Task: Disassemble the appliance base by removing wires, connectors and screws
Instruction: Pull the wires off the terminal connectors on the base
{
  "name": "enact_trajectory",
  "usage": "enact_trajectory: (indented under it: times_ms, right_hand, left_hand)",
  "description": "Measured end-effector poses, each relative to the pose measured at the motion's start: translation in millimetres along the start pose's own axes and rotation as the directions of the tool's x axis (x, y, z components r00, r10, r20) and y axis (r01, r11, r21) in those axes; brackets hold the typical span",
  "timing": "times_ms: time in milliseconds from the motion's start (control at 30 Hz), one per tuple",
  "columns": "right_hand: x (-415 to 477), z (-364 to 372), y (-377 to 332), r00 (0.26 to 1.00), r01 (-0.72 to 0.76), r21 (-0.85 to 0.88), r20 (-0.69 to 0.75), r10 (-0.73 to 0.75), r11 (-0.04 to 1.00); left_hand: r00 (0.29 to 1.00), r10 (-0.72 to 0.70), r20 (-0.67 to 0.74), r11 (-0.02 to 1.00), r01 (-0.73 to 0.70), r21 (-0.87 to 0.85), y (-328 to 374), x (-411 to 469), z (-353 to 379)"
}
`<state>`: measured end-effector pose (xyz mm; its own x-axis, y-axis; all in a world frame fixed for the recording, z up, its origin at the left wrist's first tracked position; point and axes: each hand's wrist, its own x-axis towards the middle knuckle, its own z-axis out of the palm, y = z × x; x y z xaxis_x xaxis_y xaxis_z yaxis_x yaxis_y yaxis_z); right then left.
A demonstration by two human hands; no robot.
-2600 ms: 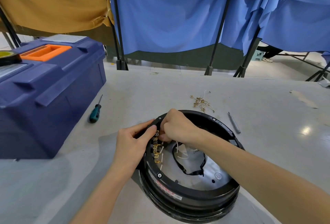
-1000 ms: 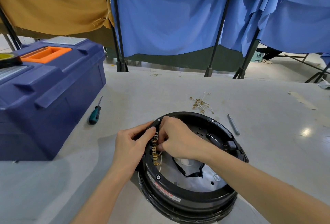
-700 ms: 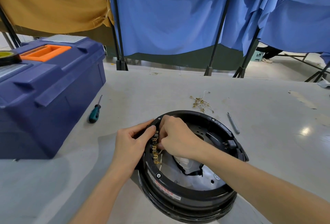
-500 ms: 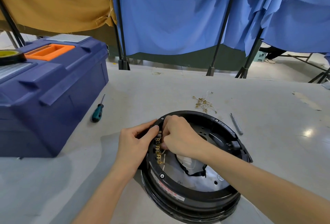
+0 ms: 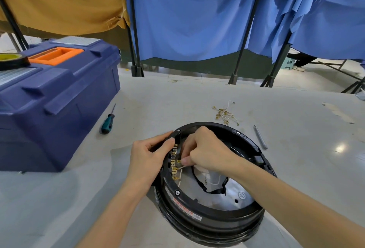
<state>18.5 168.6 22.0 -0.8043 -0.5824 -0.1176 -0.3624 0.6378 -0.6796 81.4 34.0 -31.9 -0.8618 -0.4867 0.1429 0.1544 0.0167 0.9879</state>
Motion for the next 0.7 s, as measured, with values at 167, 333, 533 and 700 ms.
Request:
enact_trajectory:
  times_ms: [167,333,533,700]
  right_hand:
    - [-10,-8,1,0.996,0.089,0.062,-0.027,-0.087,0.994]
    - [-20,-1,-4,0.985,0.17,-0.042,0.012,-0.169,0.985]
    - [-17,6,-11,0.983,0.184,-0.166,0.019,-0.183,0.969]
    - [-15,12,-11,0.985,0.174,-0.234,0.032,-0.172,0.956]
  left_hand:
    - [1.0,-0.02,0.016,1.0,0.02,-0.003,1,-1,-1]
    - [1.0,-0.021,0.019,1.0,0.021,-0.009,1,-1,-1]
    - [1.0,-0.014,0.016,1.0,0.014,-0.006,-1,-1,-1]
    - [0.999,0.017,0.031,1.0,-0.017,0.007,-2,1,-2]
